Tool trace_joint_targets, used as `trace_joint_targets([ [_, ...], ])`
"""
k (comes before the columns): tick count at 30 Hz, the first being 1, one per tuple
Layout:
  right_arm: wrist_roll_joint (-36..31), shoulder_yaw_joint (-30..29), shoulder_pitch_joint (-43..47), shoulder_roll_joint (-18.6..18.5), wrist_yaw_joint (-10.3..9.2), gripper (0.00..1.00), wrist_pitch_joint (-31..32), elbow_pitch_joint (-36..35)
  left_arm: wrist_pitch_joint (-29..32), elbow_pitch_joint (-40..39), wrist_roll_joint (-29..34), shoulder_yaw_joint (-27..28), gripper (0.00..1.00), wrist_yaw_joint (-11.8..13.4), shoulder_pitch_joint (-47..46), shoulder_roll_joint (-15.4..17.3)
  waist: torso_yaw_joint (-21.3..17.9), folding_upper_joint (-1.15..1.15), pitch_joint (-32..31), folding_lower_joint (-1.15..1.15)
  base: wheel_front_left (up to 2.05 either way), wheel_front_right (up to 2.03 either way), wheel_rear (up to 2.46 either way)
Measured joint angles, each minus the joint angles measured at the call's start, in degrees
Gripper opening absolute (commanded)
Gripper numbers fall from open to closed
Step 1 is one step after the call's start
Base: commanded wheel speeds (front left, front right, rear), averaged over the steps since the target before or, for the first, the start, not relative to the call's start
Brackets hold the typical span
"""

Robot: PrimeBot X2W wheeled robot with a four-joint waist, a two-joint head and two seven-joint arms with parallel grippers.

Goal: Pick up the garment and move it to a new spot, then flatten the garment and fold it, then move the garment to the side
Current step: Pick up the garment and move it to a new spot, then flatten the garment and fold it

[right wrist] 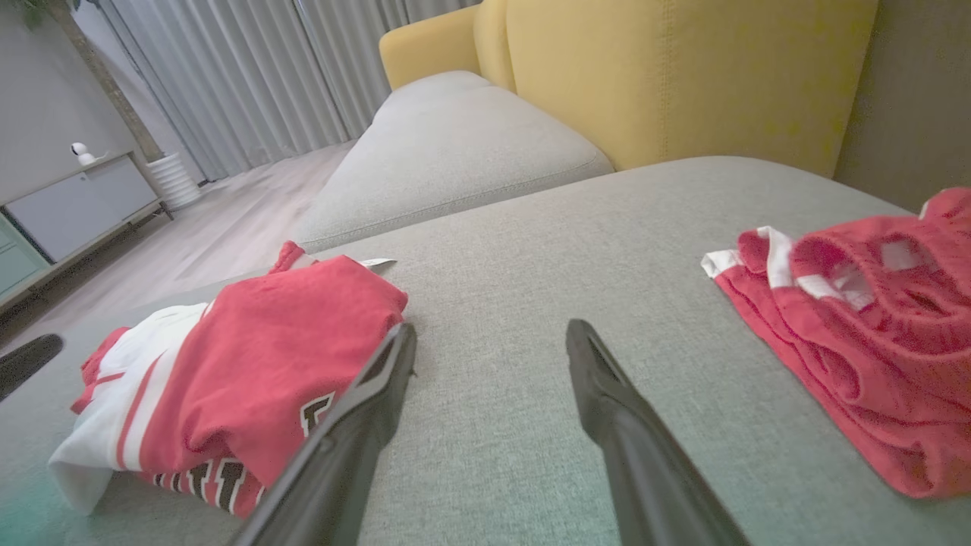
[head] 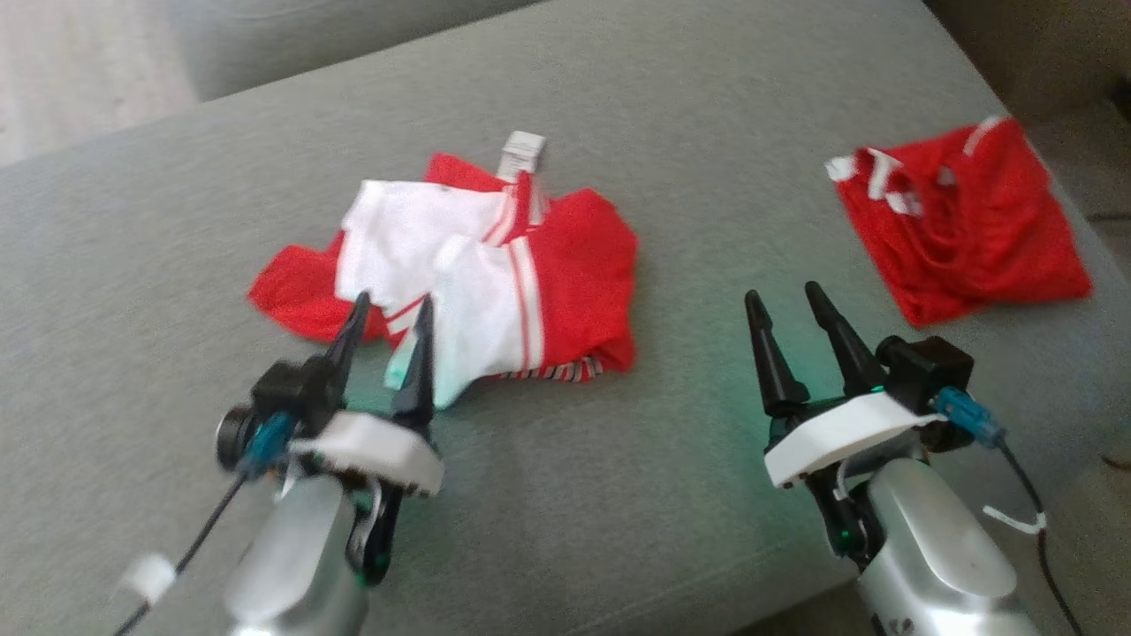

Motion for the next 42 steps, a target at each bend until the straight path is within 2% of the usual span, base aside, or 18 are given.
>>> trace_joint_targets([
  [6,-1.37,-1.49,0.79,0.02,0.0,1.0,0.0,0.46,0.01,-5.25,4.91,7.57,1.0,1.26,9.31,-0.09,5.23,0.0,-1.77,0.0,0.0,0.0,0.0],
  [13,-2.83,-3.85,3.05,0.04,0.0,1.0,0.01,1.64,0.01,-9.57,9.13,14.72,1.0,1.44,18.56,-1.02,9.61,0.0,-5.72,-0.01,0.0,0.0,0.0],
  [21,-3.59,-5.2,6.12,0.04,0.0,1.0,0.01,2.61,0.01,-12.45,11.09,18.71,1.0,1.53,25.38,-1.79,12.6,0.0,-8.96,-0.01,0.0,0.0,0.0],
  [35,-4.69,-6.01,7.01,0.07,0.0,1.0,0.02,3.07,0.01,-14.1,9.84,16.99,1.0,2.96,27.41,-1.8,15.13,0.0,-8.92,0.0,0.0,0.0,0.0],
  [42,-4.66,2.01,3.6,0.05,0.0,1.0,0.03,2.38,0.01,-14.07,9.16,14.69,1.0,2.92,26.99,-1.8,16.78,0.0,-7.5,0.0,0.0,0.0,0.0],
])
